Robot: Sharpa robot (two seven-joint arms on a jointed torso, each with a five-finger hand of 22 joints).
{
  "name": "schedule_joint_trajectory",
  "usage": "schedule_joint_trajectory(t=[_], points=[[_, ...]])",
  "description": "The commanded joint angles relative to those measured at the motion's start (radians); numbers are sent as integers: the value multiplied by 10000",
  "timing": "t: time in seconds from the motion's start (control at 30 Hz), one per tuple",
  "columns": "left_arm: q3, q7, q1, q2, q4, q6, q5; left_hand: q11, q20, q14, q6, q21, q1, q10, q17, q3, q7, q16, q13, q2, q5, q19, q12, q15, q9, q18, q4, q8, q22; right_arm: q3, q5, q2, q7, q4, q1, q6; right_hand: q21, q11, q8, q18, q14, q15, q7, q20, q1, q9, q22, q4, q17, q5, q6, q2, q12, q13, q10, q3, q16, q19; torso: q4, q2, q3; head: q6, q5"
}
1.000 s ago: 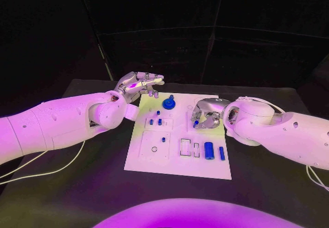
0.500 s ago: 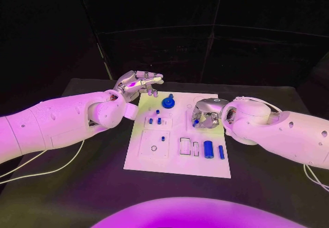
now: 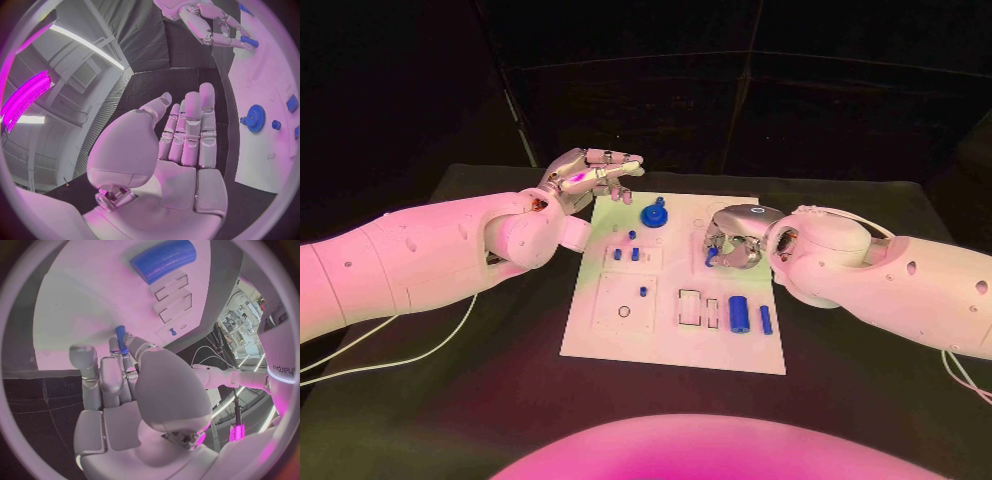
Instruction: Assemble the parts on the task board
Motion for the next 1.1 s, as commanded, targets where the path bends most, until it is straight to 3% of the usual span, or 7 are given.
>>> schedule_joint_trajectory(t=[0.03, 0.17, 0.37, 0.57, 0.77, 0.93, 1.1], points=[[7, 35, 13, -8, 10, 134, 25, -6, 21, -68, -43, -50, 69, -82, -12, -18, 1, -30, 11, 53, 14, -74, 48, 21, 8, 128, -54, 29, -15, 16, -60, -115, 159, 180, 21, -1299, 64, -8, 48, -179, 234, -65, -36, -31, -236, 37, 61, 117, 18, -187, 106, 33, 1, 11, 124, 7, 57, 66, -8, -5, 4, 4, -9], [7, 39, 13, -10, 11, 137, 25, -5, 22, -69, -42, -52, 67, -86, -13, -21, 2, -27, 12, 59, 13, -73, 54, 21, 8, 129, -50, 32, -19, 22, 46, -334, 94, 393, 21, -1688, 104, -39, 68, -188, 239, -88, -70, -50, -244, 43, 122, 126, 41, -189, 168, 44, -9, 21, 195, 57, 86, 87, 9, -11, -13, 14, -26], [7, 35, 12, -24, 7, 135, 25, -5, 22, -69, -42, -52, 67, -86, -13, -21, 2, -27, 12, 59, 13, -73, 54, 21, 8, 129, -50, 32, -19, 49, 335, -780, -34, 864, 36, -2096, 136, -65, 81, -195, 241, -114, -92, -78, -191, 47, 165, 70, 49, -85, 229, 27, -42, 29, 260, 150, 110, 102, -13, -8, -7, 19, -20], [7, 69, 12, -22, 4, 109, 25, -4, 22, -69, -42, -54, 65, -88, -13, -23, 3, -26, 12, 62, 12, -72, 58, 21, 9, 129, -48, 34, -20, 69, 709, -865, 27, 1299, 45, -2207, 148, -69, 80, -198, 239, -120, -94, -87, -170, 46, 179, 37, 36, -29, 246, 3, -65, 30, 277, 188, 110, 105, -12, -1, -2, 37, -44], [7, 173, 12, 16, 10, 79, 25, -3, 23, -70, -42, -56, 62, -91, -14, -26, 5, -24, 12, 65, 11, -72, 63, 22, 9, 129, -45, 36, -22, 70, 922, -366, 289, 1533, 42, -2213, 144, -68, 73, -196, 235, -123, -89, -94, -140, 43, 166, -3, 27, 30, 253, -8, -93, 29, 288, 238, 111, 97, 23, -4, -12, 66, -57], [7, 202, 13, 45, -11, 57, 25, -3, 23, -70, -43, -56, 61, -91, -15, -27, 6, -24, 12, 65, 11, -72, 64, 22, 9, 129, -45, 36, -23, 60, 822, 398, 435, 1566, 32, -2074, 140, -64, 67, -195, 230, -122, -82, -96, -129, 40, 156, -23, 5, 60, 252, -18, -109, 29, 290, 260, 101, 91, 16, 2, -6, 81, 20], [7, 217, 14, 86, -16, 37, 25, -3, 23, -70, -43, -56, 61, -91, -15, -27, 6, -24, 12, 65, 11, -72, 64, 22, 9, 129, -45, 36, -23, 29, 684, 1141, 554, 1357, -124, -1776, 139, -62, 65, -195, 228, -122, -80, -96, -129, 39, 155, -26, -8, 65, 250, -22, -113, 28, 290, 263, 94, 89, 19, 5, -28, 63, 139]])
